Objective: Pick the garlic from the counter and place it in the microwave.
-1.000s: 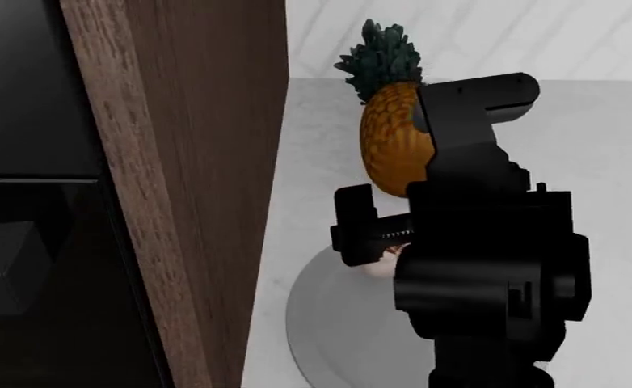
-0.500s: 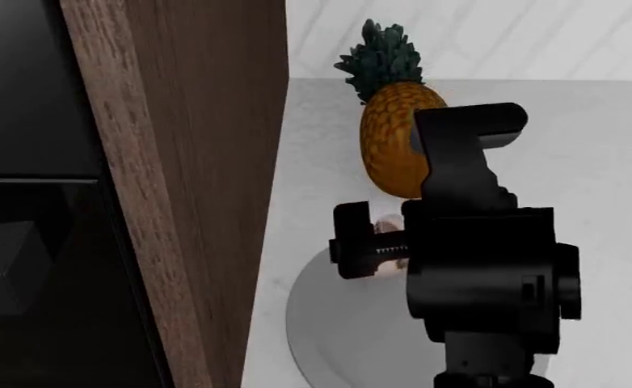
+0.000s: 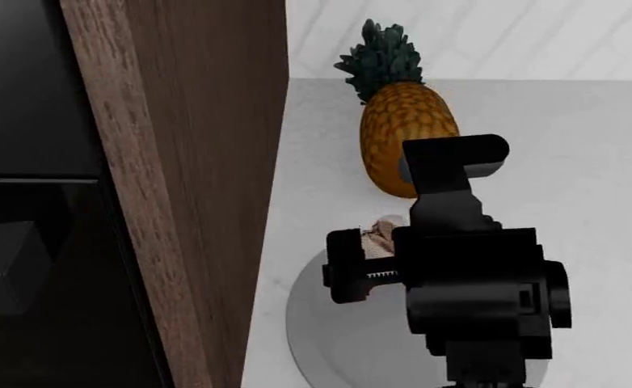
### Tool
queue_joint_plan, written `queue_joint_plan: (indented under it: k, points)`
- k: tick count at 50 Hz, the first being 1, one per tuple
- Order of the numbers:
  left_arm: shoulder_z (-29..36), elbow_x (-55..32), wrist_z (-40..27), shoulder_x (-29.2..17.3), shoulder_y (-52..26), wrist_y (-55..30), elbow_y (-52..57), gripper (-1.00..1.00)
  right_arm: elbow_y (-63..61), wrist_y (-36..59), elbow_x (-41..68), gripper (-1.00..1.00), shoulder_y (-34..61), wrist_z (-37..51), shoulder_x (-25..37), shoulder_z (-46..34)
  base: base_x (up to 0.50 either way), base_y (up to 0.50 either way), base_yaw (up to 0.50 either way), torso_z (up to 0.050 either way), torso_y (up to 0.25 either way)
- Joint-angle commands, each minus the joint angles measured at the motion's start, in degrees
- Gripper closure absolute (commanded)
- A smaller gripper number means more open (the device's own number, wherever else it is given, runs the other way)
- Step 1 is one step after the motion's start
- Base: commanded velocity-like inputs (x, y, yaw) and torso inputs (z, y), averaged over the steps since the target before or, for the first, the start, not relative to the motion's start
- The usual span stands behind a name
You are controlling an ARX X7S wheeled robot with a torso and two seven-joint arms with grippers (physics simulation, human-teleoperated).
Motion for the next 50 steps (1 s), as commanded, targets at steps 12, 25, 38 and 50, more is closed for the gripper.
queue_joint_plan:
  k: [12, 25, 38, 50]
  points:
    - [0.5, 0.4, 0.8, 0.8, -0.1, 1.8, 0.6, -1.0, -27.3, 14.2, -28.5, 1.0, 10.2, -31.1, -1.9, -5.0, 0.0, 0.0, 0.0, 0.0, 0.001]
    - [1.1, -0.7, 2.0, 0.8, 1.1, -0.1, 0.7, -1.0, -51.1, 14.2, -73.5, 1.0, 14.6, -59.0, -1.9, -5.4, -0.13, 0.01, 0.0, 0.0, 0.0]
    - [3.4, 0.9, 0.6, -0.2, 4.0, -5.2, 0.8, -1.0, -49.6, 14.2, -74.8, 1.0, 19.3, -59.0, -1.9, -7.5, -0.5, 0.04, 0.0, 0.0, 0.0]
    - [6.2, 4.6, -1.5, 0.2, 5.7, -3.7, 0.8, -1.0, -49.3, 14.2, -75.3, 1.0, 22.8, -59.0, -1.9, -9.7, -0.5, 0.11, 0.0, 0.0, 0.0]
